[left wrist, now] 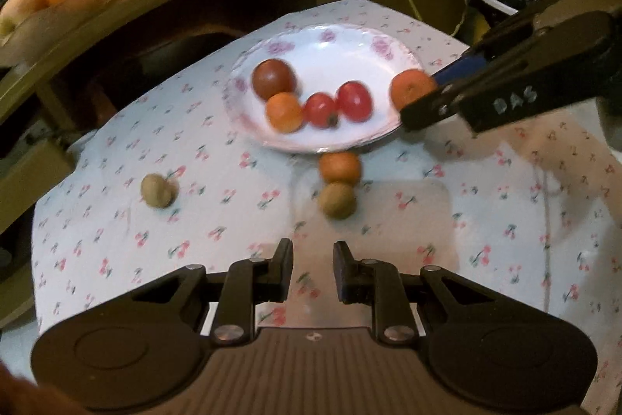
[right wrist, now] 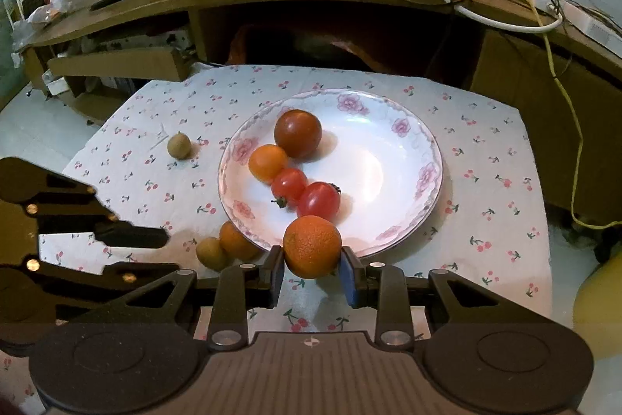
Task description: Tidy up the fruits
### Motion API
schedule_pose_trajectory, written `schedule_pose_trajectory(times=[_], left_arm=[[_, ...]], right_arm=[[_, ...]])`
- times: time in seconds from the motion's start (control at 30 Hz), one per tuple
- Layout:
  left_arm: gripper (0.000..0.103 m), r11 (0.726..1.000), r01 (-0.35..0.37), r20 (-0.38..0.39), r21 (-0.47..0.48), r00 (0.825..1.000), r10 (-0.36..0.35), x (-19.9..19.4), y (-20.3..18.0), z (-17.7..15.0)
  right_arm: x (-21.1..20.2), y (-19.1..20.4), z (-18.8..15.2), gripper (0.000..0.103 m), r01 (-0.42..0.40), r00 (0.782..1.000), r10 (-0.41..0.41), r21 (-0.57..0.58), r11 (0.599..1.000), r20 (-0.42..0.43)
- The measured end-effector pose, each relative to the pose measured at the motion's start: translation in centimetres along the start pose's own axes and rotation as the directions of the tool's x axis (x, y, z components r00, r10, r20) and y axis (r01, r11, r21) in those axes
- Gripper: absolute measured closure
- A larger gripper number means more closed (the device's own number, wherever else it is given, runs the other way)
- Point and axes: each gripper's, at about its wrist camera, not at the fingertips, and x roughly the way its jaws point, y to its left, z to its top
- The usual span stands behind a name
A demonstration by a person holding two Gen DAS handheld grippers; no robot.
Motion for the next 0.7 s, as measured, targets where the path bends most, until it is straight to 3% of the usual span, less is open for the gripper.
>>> schedule_pose_trajectory(times=[0.17,0.3,0.37,0.5,0.7], left_arm=[[0.074,0.995,-0.082,0.055,-0.064,0.995,0.085,-1.0,3.8,0.4],[0.074,0.958,-0.178,0.060,-0.223,0.979,0.196,0.2,8.6,1.2],[0.074,0.945,-0.194,0.037,-0.263,0.977,0.211,1.4,9.8,0.9],[0.073,0.943,-0.240,-0.014,-0.231,0.970,0.243,3.6,9.9,0.0],[0.073,0.930,-0.226,0.010,-0.289,0.971,0.239,3.9,11.0,-0.2]], right_arm=[[0.1,0.1,0.2,0.071,-0.003,1.000,0.003,0.010,1.000,0.004],[0.4,0.3,0.4,0.071,-0.014,1.000,0.013,0.020,1.000,0.001],[0.6,0.4,0.5,0.071,-0.011,1.000,0.011,0.018,1.000,0.002],[0.8,0.5,0.7,0.071,-0.009,1.000,0.009,0.012,1.000,0.001],[1.0,0.6,0.8,0.071,-0.009,1.000,0.009,0.013,1.000,0.000]])
